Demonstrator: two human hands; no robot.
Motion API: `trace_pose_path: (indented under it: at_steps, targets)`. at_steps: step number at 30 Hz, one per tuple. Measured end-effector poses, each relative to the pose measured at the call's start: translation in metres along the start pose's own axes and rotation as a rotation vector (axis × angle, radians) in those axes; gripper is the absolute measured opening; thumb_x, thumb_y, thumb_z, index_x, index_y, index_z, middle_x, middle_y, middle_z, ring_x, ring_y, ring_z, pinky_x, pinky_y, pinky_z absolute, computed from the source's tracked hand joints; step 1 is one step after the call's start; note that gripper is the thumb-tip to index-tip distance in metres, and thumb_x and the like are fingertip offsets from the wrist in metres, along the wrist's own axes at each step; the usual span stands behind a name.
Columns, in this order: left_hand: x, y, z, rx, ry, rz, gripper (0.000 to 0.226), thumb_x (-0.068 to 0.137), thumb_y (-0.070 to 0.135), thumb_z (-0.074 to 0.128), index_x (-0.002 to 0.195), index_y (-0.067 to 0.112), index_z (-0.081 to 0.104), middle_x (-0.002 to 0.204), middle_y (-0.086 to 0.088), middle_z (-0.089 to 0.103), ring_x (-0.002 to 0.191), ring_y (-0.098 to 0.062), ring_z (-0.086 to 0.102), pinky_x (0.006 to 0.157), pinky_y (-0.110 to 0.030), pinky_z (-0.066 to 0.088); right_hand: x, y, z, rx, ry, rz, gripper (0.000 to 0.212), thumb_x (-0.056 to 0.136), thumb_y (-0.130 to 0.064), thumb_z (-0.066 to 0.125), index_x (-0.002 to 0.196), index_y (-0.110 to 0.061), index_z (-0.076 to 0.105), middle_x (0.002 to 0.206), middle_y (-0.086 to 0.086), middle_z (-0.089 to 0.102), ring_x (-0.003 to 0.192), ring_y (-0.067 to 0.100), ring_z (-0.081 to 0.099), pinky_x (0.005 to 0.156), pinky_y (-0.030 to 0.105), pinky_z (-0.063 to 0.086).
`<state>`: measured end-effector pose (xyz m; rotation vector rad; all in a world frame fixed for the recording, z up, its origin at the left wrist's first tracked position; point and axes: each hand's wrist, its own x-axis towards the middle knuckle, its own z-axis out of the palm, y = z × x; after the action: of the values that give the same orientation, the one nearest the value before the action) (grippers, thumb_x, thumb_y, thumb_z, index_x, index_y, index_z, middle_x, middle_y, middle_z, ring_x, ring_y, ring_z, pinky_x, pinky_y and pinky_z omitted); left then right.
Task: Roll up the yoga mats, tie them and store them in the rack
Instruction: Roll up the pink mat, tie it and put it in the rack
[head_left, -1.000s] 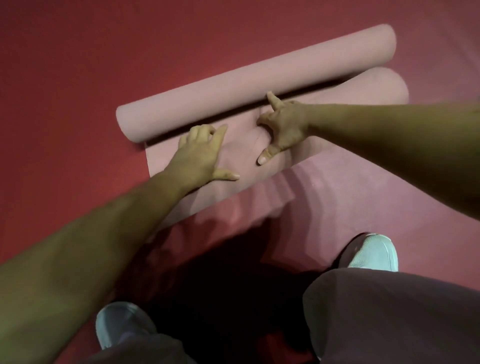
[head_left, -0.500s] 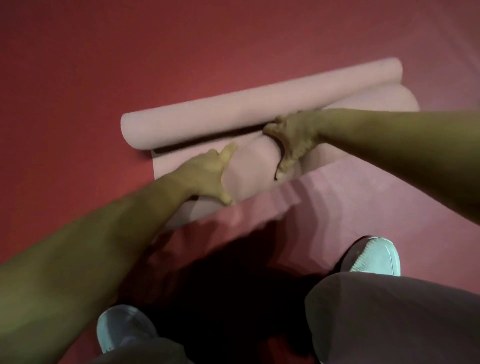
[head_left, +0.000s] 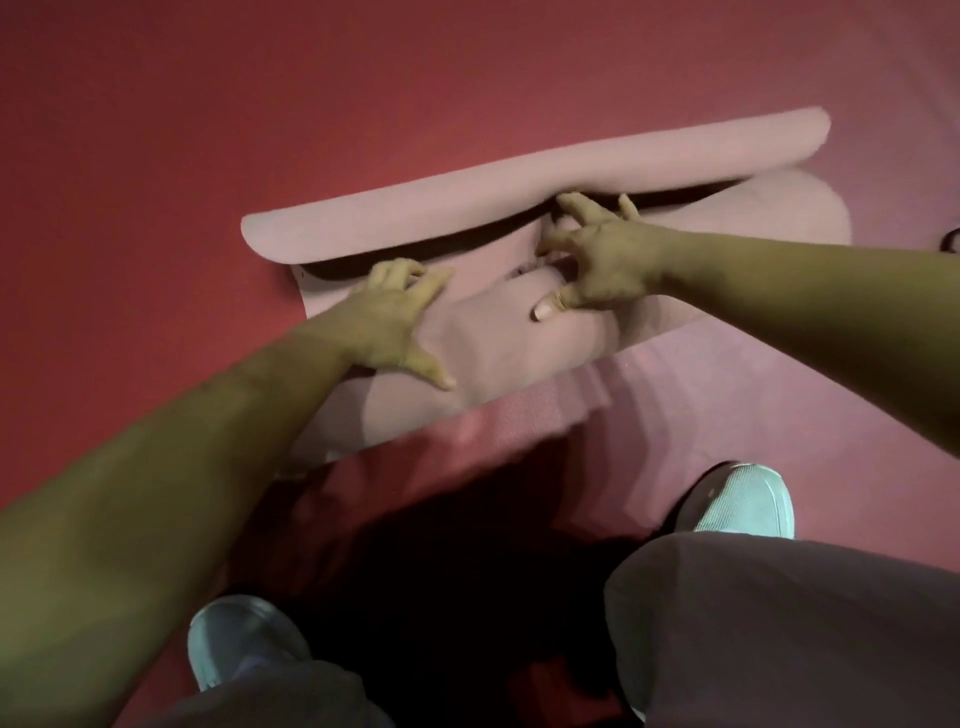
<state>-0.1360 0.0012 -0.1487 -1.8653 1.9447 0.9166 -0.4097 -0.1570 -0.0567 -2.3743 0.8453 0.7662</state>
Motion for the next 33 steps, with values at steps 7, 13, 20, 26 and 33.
trace_pose_path:
  at_steps: [7,13,20,26,33]
  targets:
    - [-0.034,0.063,-0.079,-0.181,0.006,-0.180,0.081,0.085,0.039,0.070,0.153,0.031,0.028,0.143,-0.007,0.052,0.126,-0.025,0.052,0.105,-0.033,0.041,0.041,-0.004,-0.013,0.017,0.210,0.108,0.079,0.090,-0.074,0.038,0.154,-0.028,0.028,0.161,0.025,-0.010,0.152,0.034,-0.010,0.118,0.062,-0.006]
    - [-0.025,0.088,-0.059,-0.079,-0.119,-0.182,0.136,0.052,0.076,0.078,0.152,0.022,0.003,0.143,-0.022,0.033,0.133,-0.038,0.034,0.107,-0.053,0.035,0.029,-0.009,0.005,-0.022,0.296,0.037,0.070,0.094,-0.070,0.024,0.138,-0.020,0.048,0.140,0.021,0.035,0.128,0.039,0.044,0.111,0.054,0.029]
    - [-0.023,0.075,-0.046,0.142,0.346,-0.073,0.121,0.053,0.088,0.058,0.141,0.009,0.034,0.124,-0.014,0.043,0.109,-0.033,0.043,0.090,-0.047,0.039,0.009,-0.007,0.017,-0.374,0.211,-0.034,0.132,0.051,-0.095,0.049,0.150,-0.012,0.025,0.141,0.023,0.038,0.132,0.039,0.037,0.116,0.054,0.019]
    - [-0.036,0.073,-0.023,0.343,0.472,-0.066,0.125,0.055,0.079,0.065,0.150,0.007,0.027,0.140,-0.025,0.041,0.123,-0.040,0.044,0.095,-0.053,0.040,0.044,-0.008,-0.042,-0.177,0.006,-0.035,0.128,0.045,-0.093,0.061,0.150,-0.027,0.032,0.140,0.016,0.044,0.135,0.038,0.040,0.112,0.053,0.032]
    - [-0.012,0.059,-0.066,0.055,0.161,-0.226,0.140,0.051,0.061,0.086,0.154,0.030,-0.004,0.141,-0.015,0.039,0.124,-0.039,0.044,0.099,-0.055,0.036,0.031,0.006,-0.010,-0.362,0.315,-0.035,0.143,0.044,-0.101,0.038,0.150,-0.007,0.025,0.141,0.026,0.037,0.133,0.042,0.035,0.117,0.056,0.015]
